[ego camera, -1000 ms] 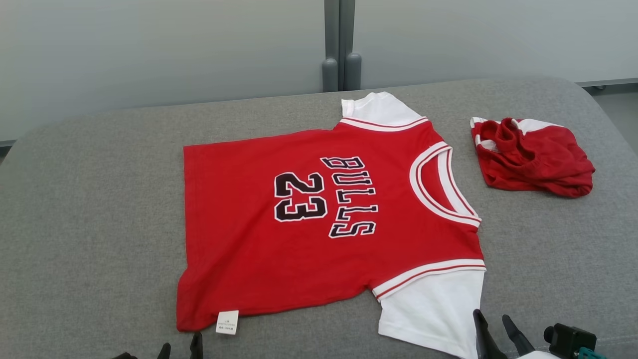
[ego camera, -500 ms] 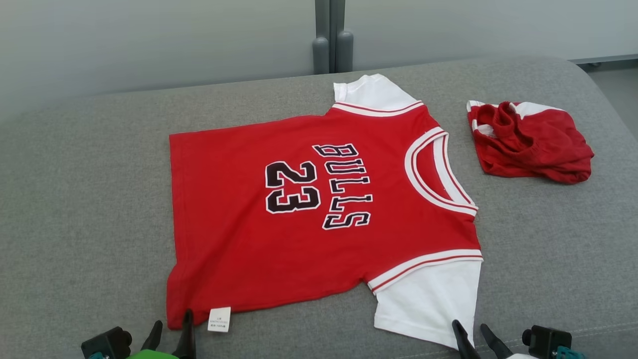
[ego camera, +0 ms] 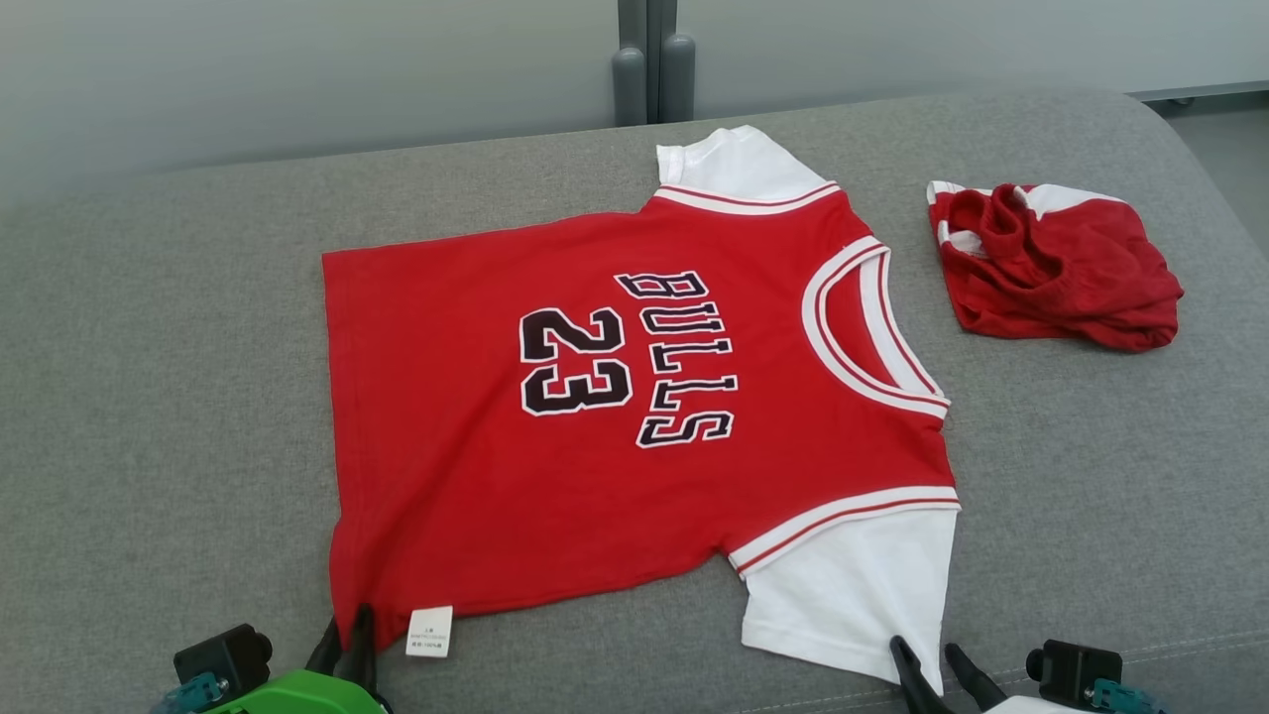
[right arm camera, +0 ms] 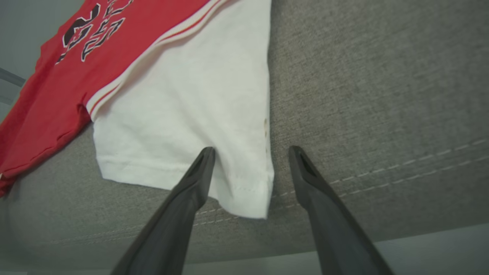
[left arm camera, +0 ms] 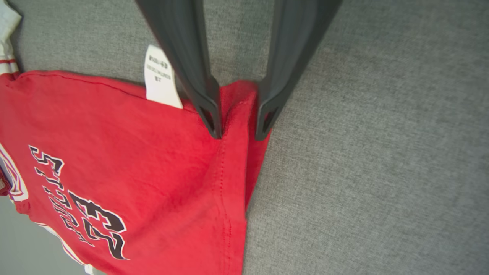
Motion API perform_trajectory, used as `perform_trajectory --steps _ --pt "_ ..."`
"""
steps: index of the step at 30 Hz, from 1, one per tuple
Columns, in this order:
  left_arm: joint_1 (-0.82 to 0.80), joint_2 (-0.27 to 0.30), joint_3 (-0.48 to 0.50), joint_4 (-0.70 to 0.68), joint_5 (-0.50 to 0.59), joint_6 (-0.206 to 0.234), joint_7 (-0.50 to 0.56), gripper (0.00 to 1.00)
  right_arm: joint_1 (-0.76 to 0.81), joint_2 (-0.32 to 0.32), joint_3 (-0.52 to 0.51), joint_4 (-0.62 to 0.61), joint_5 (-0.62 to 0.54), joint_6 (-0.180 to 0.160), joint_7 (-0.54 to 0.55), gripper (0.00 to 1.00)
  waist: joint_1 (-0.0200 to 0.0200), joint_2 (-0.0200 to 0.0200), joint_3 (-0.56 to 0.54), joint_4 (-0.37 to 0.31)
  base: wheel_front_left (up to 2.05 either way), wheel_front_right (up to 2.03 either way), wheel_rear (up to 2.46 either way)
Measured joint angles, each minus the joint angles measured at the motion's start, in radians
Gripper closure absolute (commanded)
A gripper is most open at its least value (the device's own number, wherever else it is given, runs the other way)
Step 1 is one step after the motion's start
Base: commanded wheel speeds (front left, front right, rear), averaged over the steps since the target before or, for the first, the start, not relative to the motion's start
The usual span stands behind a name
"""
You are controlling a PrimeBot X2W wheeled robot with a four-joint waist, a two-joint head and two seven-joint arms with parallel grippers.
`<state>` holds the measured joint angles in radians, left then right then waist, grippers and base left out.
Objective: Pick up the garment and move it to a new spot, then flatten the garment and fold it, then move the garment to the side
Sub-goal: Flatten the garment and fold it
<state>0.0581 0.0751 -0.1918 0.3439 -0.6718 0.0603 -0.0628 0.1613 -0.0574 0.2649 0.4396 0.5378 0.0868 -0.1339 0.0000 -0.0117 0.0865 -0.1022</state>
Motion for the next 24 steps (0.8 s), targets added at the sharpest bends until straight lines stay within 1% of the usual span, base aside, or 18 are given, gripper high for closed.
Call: perform_trajectory --steps 3,4,5,6,7,8,10,12,17,21,24 --pt "-0.003 0.000 0.000 0.005 0.000 -0.003 -0.001 0.93 -0.006 -0.001 0.008 0.007 0.000 0.001 0.003 0.00 0.0000 0.0000 0.000 0.002 0.00 0.00 0.00" --pt "-0.005 0.000 -0.001 0.006 0.000 -0.008 -0.001 0.98 -0.008 -0.003 0.010 0.010 0.000 0.001 0.004 0.05 0.0000 0.0000 0.000 0.002 0.00 0.00 0.00" --pt "-0.008 0.000 -0.001 0.008 0.000 -0.008 -0.002 1.00 -0.009 -0.004 0.012 0.012 0.000 0.001 0.004 0.43 0.0000 0.0000 0.000 0.003 0.00 0.00 0.00" --pt "-0.011 0.000 -0.001 0.011 0.000 -0.009 -0.004 1.00 -0.010 -0.005 0.015 0.014 0.000 0.001 0.004 0.55 0.0000 0.0000 0.000 0.003 0.00 0.00 0.00" --pt "-0.016 0.000 -0.001 0.014 0.000 -0.010 -0.004 1.00 -0.011 -0.006 0.018 0.016 0.000 0.001 0.004 0.73 0.0000 0.0000 0.000 0.004 0.00 0.00 0.00" --pt "-0.018 0.000 -0.001 0.017 0.000 -0.015 -0.006 1.00 -0.012 -0.007 0.020 0.019 0.000 0.001 0.004 1.00 0.0000 0.0000 -0.001 0.004 0.00 0.00 0.00" --pt "-0.019 0.000 -0.001 0.026 0.000 -0.016 -0.013 1.00 -0.014 -0.009 0.025 0.024 0.000 0.001 0.004 1.00 0.0000 0.0000 -0.002 0.004 0.00 0.00 0.00" --pt "-0.019 0.000 -0.001 0.032 0.000 -0.017 -0.017 1.00 -0.018 -0.006 0.034 0.025 0.000 0.011 0.007 1.00 0.0000 0.0000 -0.003 0.003 0.00 0.00 0.00" --pt "-0.029 0.000 0.001 0.036 0.000 -0.025 -0.032 1.00 -0.049 -0.001 0.037 0.012 0.000 0.019 0.001 1.00 0.0000 0.0000 -0.007 0.001 0.00 0.00 0.00" --pt "-0.039 0.000 0.003 0.036 0.000 -0.027 -0.045 1.00 -0.075 -0.018 0.021 -0.018 -0.002 0.019 -0.022 1.00 0.0000 0.0000 -0.011 -0.001 0.00 0.00 0.00" --pt "-0.041 0.000 0.004 0.035 0.003 -0.035 -0.058 1.00 -0.091 -0.042 0.002 -0.045 -0.002 0.019 -0.035 1.00 0.0000 0.0000 -0.016 -0.003 0.00 0.00 0.00"
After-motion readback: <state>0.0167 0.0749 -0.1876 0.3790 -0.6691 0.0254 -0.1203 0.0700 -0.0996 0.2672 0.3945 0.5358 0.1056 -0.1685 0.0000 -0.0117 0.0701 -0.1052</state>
